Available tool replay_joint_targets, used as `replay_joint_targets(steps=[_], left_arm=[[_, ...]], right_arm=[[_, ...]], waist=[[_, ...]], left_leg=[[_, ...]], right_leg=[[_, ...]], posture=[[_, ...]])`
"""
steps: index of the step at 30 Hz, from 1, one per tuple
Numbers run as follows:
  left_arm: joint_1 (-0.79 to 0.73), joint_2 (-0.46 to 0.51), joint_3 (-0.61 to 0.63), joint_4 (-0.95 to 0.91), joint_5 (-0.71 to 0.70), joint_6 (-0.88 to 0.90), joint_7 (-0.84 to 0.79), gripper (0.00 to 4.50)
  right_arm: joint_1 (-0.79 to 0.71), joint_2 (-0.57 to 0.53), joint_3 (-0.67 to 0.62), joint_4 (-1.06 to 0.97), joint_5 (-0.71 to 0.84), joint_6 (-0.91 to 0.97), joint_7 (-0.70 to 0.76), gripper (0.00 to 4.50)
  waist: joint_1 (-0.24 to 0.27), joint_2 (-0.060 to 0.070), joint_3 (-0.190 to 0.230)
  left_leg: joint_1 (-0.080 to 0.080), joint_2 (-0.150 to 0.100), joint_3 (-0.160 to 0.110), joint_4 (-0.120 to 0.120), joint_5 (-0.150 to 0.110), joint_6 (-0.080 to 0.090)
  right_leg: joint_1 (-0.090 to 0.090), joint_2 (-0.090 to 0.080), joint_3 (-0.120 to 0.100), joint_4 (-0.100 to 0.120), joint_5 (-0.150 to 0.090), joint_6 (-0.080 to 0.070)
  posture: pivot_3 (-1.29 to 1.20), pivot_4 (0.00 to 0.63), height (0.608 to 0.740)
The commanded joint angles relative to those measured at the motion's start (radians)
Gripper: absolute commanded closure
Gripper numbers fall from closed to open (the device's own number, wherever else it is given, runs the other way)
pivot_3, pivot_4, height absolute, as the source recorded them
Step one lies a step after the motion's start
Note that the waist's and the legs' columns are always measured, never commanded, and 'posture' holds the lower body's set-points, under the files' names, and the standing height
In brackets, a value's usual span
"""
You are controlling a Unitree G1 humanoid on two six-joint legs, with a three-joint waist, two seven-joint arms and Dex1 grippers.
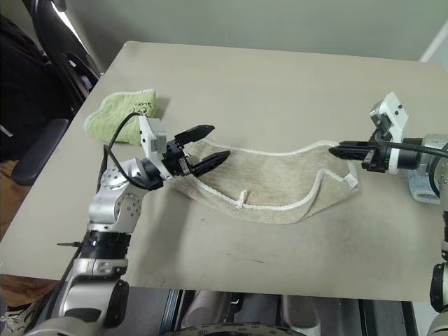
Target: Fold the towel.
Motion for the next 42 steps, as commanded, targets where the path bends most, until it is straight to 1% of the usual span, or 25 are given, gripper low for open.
replay_joint_targets(steps=[1,3,7,10,14,17,18,24,27,31,35,38,42], left_arm=[[-0.076,0.038,0.041,0.117,0.046,-0.107,-0.021,0.00],[-0.120,0.065,0.049,0.223,0.063,-0.142,-0.054,0.00],[-0.263,0.150,0.060,0.550,0.124,-0.249,-0.133,0.00],[-0.350,0.179,0.064,0.703,0.151,-0.302,-0.176,0.00],[-0.457,0.193,0.104,0.856,0.150,-0.293,-0.193,0.00],[-0.530,0.198,0.156,0.944,0.122,-0.191,-0.198,0.00],[-0.547,0.201,0.163,0.969,0.126,-0.161,-0.203,0.00],[-0.602,0.221,0.155,1.042,0.180,-0.012,-0.249,0.00],[-0.611,0.229,0.138,1.053,0.219,0.017,-0.263,0.00],[-0.605,0.216,0.084,1.055,0.306,-0.028,-0.273,0.00],[-0.601,0.191,0.032,1.057,0.384,-0.118,-0.257,0.00],[-0.600,0.171,0.022,1.063,0.414,-0.160,-0.244,0.00],[-0.601,0.152,0.037,1.071,0.422,-0.173,-0.227,0.00]], right_arm=[[-0.053,-0.043,-0.084,-0.090,0.058,0.017,-0.019,4.49],[-0.070,-0.051,-0.096,-0.113,0.077,0.024,-0.029,4.49],[-0.111,-0.068,-0.124,-0.188,0.145,0.067,-0.040,4.49],[-0.132,-0.080,-0.136,-0.221,0.185,0.088,-0.049,4.49],[-0.169,-0.097,-0.148,-0.239,0.229,0.102,-0.055,4.49],[-0.192,-0.104,-0.141,-0.244,0.248,0.106,-0.059,4.49],[-0.200,-0.106,-0.139,-0.245,0.256,0.109,-0.061,4.49],[-0.218,-0.117,-0.129,-0.247,0.284,0.117,-0.061,4.49],[-0.223,-0.121,-0.129,-0.246,0.297,0.123,-0.063,4.49],[-0.223,-0.128,-0.128,-0.246,0.305,0.126,-0.063,4.49],[-0.222,-0.133,-0.129,-0.243,0.313,0.128,-0.062,4.49],[-0.235,-0.132,-0.137,-0.242,0.332,0.134,-0.063,4.49],[-0.267,-0.139,-0.144,-0.242,0.358,0.147,-0.067,4.49]], waist=[[0.000,0.000,0.000],[0.000,0.000,0.000],[0.000,0.000,0.000],[0.000,0.000,0.000],[0.007,0.000,0.000],[0.009,0.000,0.000],[0.009,0.000,0.000],[0.008,0.000,0.000],[0.008,0.000,0.000],[0.009,0.000,0.000],[0.009,0.000,0.000],[0.009,0.000,0.000],[0.007,0.000,0.000]], left_leg=[[0.000,0.000,0.000,0.000,0.000,0.000],[0.000,0.000,0.000,0.000,0.000,0.001],[-0.001,0.000,0.000,-0.001,0.000,0.001],[-0.003,0.000,0.000,0.000,0.001,0.001],[-0.007,-0.001,-0.001,0.000,0.002,0.004],[-0.014,-0.001,-0.001,0.001,0.003,0.005],[-0.017,-0.001,-0.001,0.002,0.003,0.006],[-0.019,-0.001,0.000,0.002,0.004,0.005],[-0.020,-0.001,0.000,0.002,0.005,0.005],[-0.020,-0.001,0.000,0.002,0.006,0.007],[-0.020,-0.001,0.000,0.002,0.008,0.007],[-0.020,-0.002,0.000,0.002,0.008,0.007],[-0.020,-0.002,0.001,0.003,0.009,0.008]], right_leg=[[0.000,0.000,0.000,0.000,0.000,0.000],[0.000,0.000,0.000,-0.001,0.001,0.002],[-0.001,0.000,0.000,-0.001,0.001,0.002],[-0.003,0.001,0.000,-0.001,0.002,0.003],[-0.005,0.000,0.000,-0.001,0.001,0.004],[-0.011,0.000,0.000,-0.001,0.003,0.006],[-0.014,0.000,0.000,-0.001,0.006,0.011],[-0.017,0.000,0.000,-0.001,0.006,0.012],[-0.017,0.000,0.000,-0.001,0.006,0.013],[-0.017,0.000,0.000,-0.001,0.006,0.013],[-0.017,0.000,0.000,-0.001,0.006,0.013],[-0.017,0.000,0.001,-0.001,0.006,0.013],[-0.017,0.000,0.001,0.000,0.006,0.014]], posture=[[0.00,0.150,0.733],[0.00,0.150,0.733],[0.00,0.150,0.733],[0.00,0.150,0.733],[0.00,0.150,0.733],[0.00,0.150,0.733],[0.00,0.150,0.733],[0.00,0.150,0.733],[0.00,0.150,0.733],[0.00,0.150,0.733],[0.00,0.150,0.733],[0.00,0.150,0.733],[0.00,0.150,0.733]])
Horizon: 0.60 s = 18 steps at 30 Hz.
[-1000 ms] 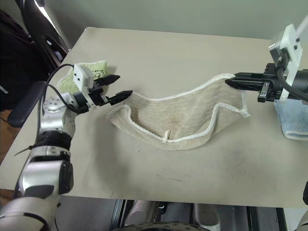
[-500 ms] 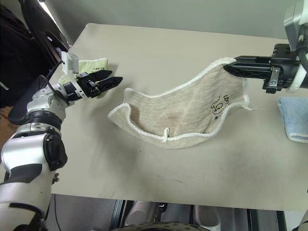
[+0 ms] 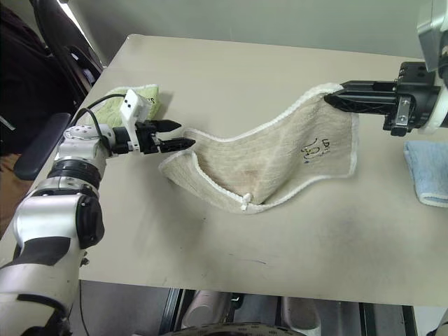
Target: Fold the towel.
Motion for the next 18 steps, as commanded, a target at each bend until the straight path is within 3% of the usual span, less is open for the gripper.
replay_joint_targets(steps=[1,9,18], left_arm=[[-0.016,0.002,0.017,0.004,0.009,-0.029,0.017,0.00],[0.001,-0.010,0.030,0.002,0.010,-0.027,-0.026,0.00],[0.017,-0.002,0.100,-0.030,-0.054,-0.058,-0.101,0.00]], right_arm=[[-0.043,-0.024,-0.034,-0.019,0.043,0.013,-0.010,4.49],[0.042,-0.093,-0.052,-0.024,0.044,0.025,-0.003,4.49],[0.325,-0.228,-0.210,-0.006,-0.013,0.014,0.036,4.49]], waist=[[0.000,0.000,0.000],[0.002,0.000,0.000],[0.004,0.000,0.000]], left_leg=[[0.000,0.000,0.000,0.000,0.000,0.000],[-0.001,0.000,0.000,0.000,0.001,0.001],[-0.001,-0.001,0.001,0.001,0.001,0.002]], right_leg=[[0.000,0.000,0.000,0.000,0.000,0.000],[0.000,-0.001,0.000,0.000,-0.001,0.001],[0.000,-0.001,0.001,0.000,-0.001,0.003]], posture=[[0.00,0.150,0.733],[0.00,0.150,0.733],[0.00,0.150,0.733]])
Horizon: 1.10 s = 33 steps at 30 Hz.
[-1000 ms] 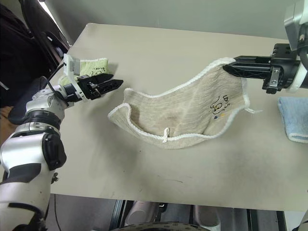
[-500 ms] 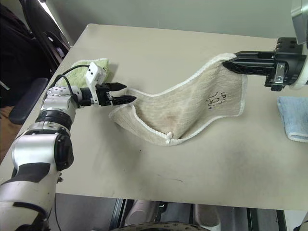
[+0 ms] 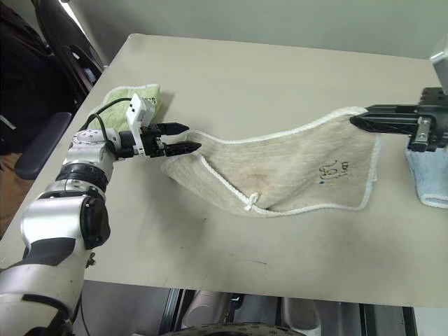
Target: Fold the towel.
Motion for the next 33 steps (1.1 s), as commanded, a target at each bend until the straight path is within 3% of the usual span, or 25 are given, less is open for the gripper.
replay_joint_targets(steps=[1,10,14,20,33], left_arm=[[0.005,0.016,0.028,-0.035,-0.026,-0.022,-0.007,0.00],[0.030,0.007,0.023,-0.038,-0.013,-0.044,0.013,0.00],[0.016,-0.008,0.017,-0.036,-0.010,-0.044,0.014,0.00],[-0.013,-0.056,0.009,-0.026,0.004,-0.043,0.032,0.00],[-0.058,-0.210,-0.103,0.010,0.139,-0.110,0.168,0.00]], right_arm=[[0.087,-0.040,-0.114,-0.031,-0.026,-0.016,0.022,4.49],[0.412,-0.050,-0.383,-0.119,-0.136,-0.049,0.082,4.49],[0.482,-0.048,-0.466,-0.134,-0.182,-0.105,0.133,4.49],[0.504,-0.038,-0.544,-0.153,-0.201,-0.186,0.197,4.49],[0.454,-0.020,-0.515,-0.248,-0.105,-0.172,0.155,4.49]], waist=[[0.000,0.000,0.000],[0.001,0.000,0.000],[0.000,0.000,0.000],[0.001,0.000,0.000],[0.000,0.000,0.000]], left_leg=[[0.000,0.000,0.000,0.000,0.000,0.000],[0.001,0.000,0.002,0.001,0.000,0.002],[0.001,0.000,0.002,0.002,-0.001,0.002],[0.001,-0.001,0.002,0.004,-0.001,0.004],[0.001,-0.001,0.003,0.009,-0.003,0.006]], right_leg=[[0.000,0.000,0.000,0.000,0.000,0.000],[0.002,0.000,0.001,0.000,-0.001,0.002],[0.002,0.000,0.001,0.000,-0.001,0.002],[0.003,0.000,0.001,0.000,-0.001,0.003],[0.006,0.000,0.002,0.000,-0.002,0.008]], posture=[[0.00,0.150,0.733],[0.00,0.150,0.733],[0.00,0.150,0.733],[0.00,0.150,0.733],[0.00,0.150,0.733]])
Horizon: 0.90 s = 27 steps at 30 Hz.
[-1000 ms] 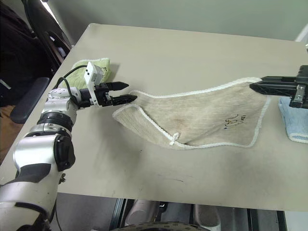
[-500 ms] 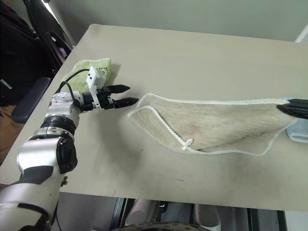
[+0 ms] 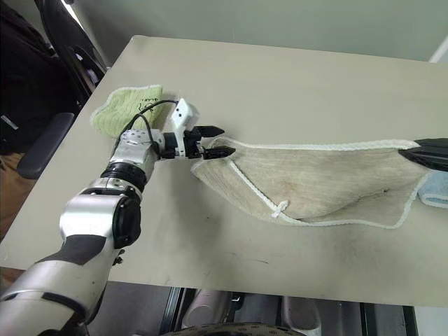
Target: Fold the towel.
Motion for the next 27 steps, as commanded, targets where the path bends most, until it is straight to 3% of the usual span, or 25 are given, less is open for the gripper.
replay_joint_targets(steps=[1,14,27], left_arm=[[-0.035,-0.011,-0.028,0.004,0.046,-0.050,0.049,0.00],[-0.078,-0.026,-0.066,0.017,0.126,-0.128,0.115,0.00],[-0.103,-0.048,-0.071,0.023,0.140,-0.134,0.055,0.00]], right_arm=[[-0.044,-0.008,-0.024,-0.030,0.062,0.008,-0.013,4.49],[-0.170,-0.032,-0.108,-0.059,0.196,0.045,-0.044,4.49],[-0.365,-0.114,-0.025,-0.004,0.349,0.047,-0.147,4.49]], waist=[[0.000,0.000,0.000],[0.001,0.000,0.000],[0.002,0.000,0.000]], left_leg=[[0.000,0.000,0.000,0.000,0.000,0.000],[0.000,-0.001,0.001,0.005,-0.003,0.004],[0.000,-0.002,0.002,0.006,-0.003,0.005]], right_leg=[[0.000,0.000,0.000,0.000,0.000,0.000],[0.002,0.000,0.001,0.000,-0.001,0.003],[0.002,-0.001,0.002,0.000,-0.001,0.005]], posture=[[0.00,0.150,0.733],[0.00,0.150,0.733],[0.00,0.150,0.733]])
